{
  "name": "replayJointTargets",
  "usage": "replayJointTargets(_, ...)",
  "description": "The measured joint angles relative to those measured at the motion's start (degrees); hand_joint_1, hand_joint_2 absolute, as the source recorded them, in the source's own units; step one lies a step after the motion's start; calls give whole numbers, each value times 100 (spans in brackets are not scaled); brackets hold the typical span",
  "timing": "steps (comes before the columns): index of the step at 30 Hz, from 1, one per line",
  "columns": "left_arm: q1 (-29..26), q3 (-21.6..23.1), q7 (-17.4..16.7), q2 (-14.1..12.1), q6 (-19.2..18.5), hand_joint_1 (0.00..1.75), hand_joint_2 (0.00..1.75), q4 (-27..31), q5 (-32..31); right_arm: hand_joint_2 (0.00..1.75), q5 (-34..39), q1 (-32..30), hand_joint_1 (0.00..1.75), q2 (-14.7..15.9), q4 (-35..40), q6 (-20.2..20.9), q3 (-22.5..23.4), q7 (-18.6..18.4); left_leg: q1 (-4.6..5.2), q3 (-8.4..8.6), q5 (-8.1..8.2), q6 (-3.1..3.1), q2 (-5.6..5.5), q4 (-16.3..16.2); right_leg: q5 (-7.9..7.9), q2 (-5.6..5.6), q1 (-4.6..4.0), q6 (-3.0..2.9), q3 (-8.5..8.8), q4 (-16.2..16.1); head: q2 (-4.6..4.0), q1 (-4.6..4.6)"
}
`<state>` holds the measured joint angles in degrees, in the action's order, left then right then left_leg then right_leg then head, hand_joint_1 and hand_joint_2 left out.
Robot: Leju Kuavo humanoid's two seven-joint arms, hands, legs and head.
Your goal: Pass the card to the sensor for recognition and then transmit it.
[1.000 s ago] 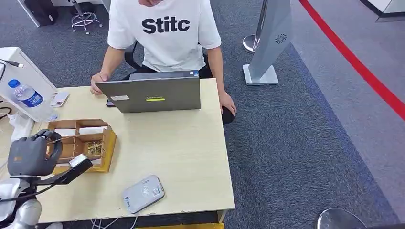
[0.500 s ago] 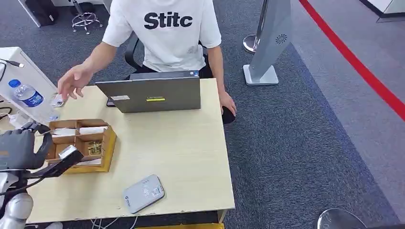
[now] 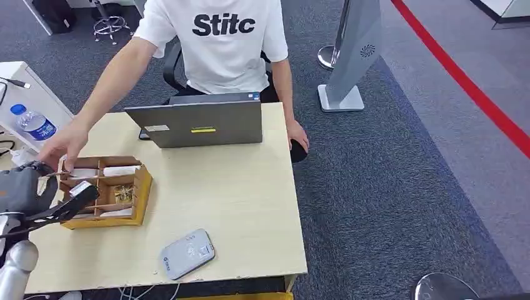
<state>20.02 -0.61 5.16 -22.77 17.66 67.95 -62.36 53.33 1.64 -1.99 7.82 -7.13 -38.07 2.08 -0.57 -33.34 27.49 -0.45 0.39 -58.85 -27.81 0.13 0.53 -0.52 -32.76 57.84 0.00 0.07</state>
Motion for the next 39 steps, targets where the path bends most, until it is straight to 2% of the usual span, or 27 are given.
replayJointTargets(4, -42, 0, 15, 0, 30, 98, 175, 0, 28, 175, 15, -1, 0, 0, 0, -7, -24, 0, 0, 0, 0, 0, 0, 0, 0, 0, 0, 0, 0, 0, 0, 0)
replayJointTargets(5, -49, 0, 15, 0, 35, 0, 175, 0, 30, 175, 15, 0, 0, 0, 0, -7, -24, 0, 0, 1, 0, 0, 0, 0, 0, 0, 0, 0, 0, 0, -2, -2)
replayJointTargets(12, -223, -94, 188, 31, 278, 0, 175, 120, 282, 175, 22, -3, 0, 0, -2, -22, -28, 33, -1, 1, 0, 0, 0, 0, 0, 1, 0, 0, -1, 1, -2, -2)
replayJointTargets(16, -476, -260, 424, 136, 540, 0, 175, 510, 641, 175, 123, -2, 0, -7, -4, -138, -31, 138, -1, 0, 0, 0, 1, 0, 0, 1, 0, 0, -1, 0, -2, -2)
replayJointTargets(19, -780, -488, 781, 309, 859, 0, 175, 1021, 1155, 175, 232, -2, 0, -66, -4, -313, -28, 223, 0, -1, 2, -2, 2, 0, -1, 4, 0, 0, -3, -1, -2, 0)
replayJointTargets(22, -1218, -728, 1214, 632, 1220, 0, 175, 1734, 1559, 175, 321, 0, 0, -133, -7, -387, -28, 238, 1, -1, 6, 1, 5, 0, -2, 5, 1, 1, -3, -3, -2, -4)
replayJointTargets(26, -1698, -881, 1434, 1028, 1390, 0, 175, 2459, 1760, 175, 337, 5, 0, -186, -7, -409, -31, 249, 1, -4, 8, 4, 0, 0, -4, 1, 1, 4, -2, -3, -2, -2)
replayJointTargets(28, -1909, -975, 1780, 1222, 1567, 0, 175, 2766, 2270, 175, 424, 5, 0, -195, -7, -420, -28, 282, 1, -4, 8, 4, 2, 1, -4, 1, 1, 4, -1, -3, 0, -4)
replayJointTargets(29, -2071, -1025, 2014, 1430, 1653, 0, 175, 2984, 2639, 175, 453, 6, 0, -199, -11, -426, -28, 297, 2, -4, 11, 7, 3, 1, -4, 2, 1, 4, 2, -3, -2, -2)
replayJointTargets(32, -2714, -1134, 2582, 2086, 1469, 0, 175, 3569, 3808, 175, 575, 4, 0, -216, -20, -483, -24, 374, 6, 1, 17, 13, 9, 0, -7, 7, 5, 7, 2, -6, -2, 0)
replayJointTargets(35, -3205, -1272, 3003, 2706, 1303, 0, 175, 3773, 4070, 175, 630, 8, 0, -223, -28, -496, -24, 418, 7, -3, 22, 20, -2, -1, -16, -6, 6, 22, 2, -9, -2, -2)
replayJointTargets(37, -3341, -1357, 3045, 2925, 1246, 0, 175, 3860, 4122, 175, 632, 14, 0, -223, -31, -494, -24, 420, 6, -5, 22, 21, -6, -1, -16, -13, 6, 22, 4, -9, -2, -2)
replayJointTargets(39, -3400, -1458, 2970, 3106, 1035, 0, 175, 3899, 4227, 175, 658, 19, 0, -223, -31, -500, -24, 428, 6, -4, 22, 21, -6, 0, -16, -14, 6, 21, 7, -8, -2, -2)
